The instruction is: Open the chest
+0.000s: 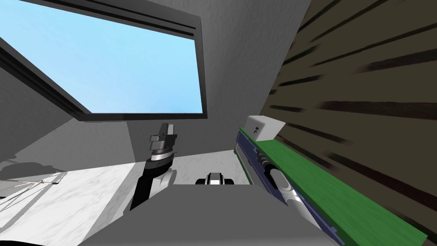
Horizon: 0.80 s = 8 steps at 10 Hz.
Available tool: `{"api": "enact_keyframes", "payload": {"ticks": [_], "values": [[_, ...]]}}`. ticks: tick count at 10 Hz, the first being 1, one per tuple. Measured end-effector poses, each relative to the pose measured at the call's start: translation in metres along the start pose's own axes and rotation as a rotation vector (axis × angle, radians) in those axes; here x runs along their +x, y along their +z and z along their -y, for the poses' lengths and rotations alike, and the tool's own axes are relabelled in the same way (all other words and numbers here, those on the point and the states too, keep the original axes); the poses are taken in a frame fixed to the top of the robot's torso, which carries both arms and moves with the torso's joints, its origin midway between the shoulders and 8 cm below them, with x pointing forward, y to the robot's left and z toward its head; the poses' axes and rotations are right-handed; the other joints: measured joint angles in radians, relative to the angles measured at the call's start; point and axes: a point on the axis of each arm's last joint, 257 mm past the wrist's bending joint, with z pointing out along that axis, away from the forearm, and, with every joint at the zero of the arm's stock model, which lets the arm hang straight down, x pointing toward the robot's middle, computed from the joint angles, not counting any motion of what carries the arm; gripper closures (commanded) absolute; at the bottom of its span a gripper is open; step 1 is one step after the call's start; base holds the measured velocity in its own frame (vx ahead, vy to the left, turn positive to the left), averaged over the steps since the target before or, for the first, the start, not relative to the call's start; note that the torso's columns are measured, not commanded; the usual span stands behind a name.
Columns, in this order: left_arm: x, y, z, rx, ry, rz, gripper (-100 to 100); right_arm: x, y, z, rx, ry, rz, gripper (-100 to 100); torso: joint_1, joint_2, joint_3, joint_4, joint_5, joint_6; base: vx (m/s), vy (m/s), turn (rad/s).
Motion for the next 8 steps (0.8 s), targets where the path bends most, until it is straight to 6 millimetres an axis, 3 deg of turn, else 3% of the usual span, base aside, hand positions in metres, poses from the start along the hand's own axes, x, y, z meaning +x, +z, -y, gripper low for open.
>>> {"api": "enact_keyframes", "payload": {"ticks": [1,4,8], "values": [[0.0,0.0,0.0,0.0,0.0,0.0,0,-0.0003,0.0001,0.0,0.001,0.0,-0.002,100,0.0,0.002,0.001,0.0,0.0,0.001,0.009,-0.01,-0.003],[0.0001,0.0001,0.0,0.0,-0.001,0.0,0,0.0022,0.0005,0.0049,0.009,0.0,-0.006,100,0.005,0.005,0.002,0.0,0.0,0.001,-0.029,0.151,-0.007],[0.0001,0.0001,0.0001,0.0,0.0,0.0,0,-0.0055,-0.0002,0.0011,0.001,0.007,0.012,100,-0.008,0.005,0.002,0.003,0.001,0.003,-0.018,0.162,-0.006]]}}
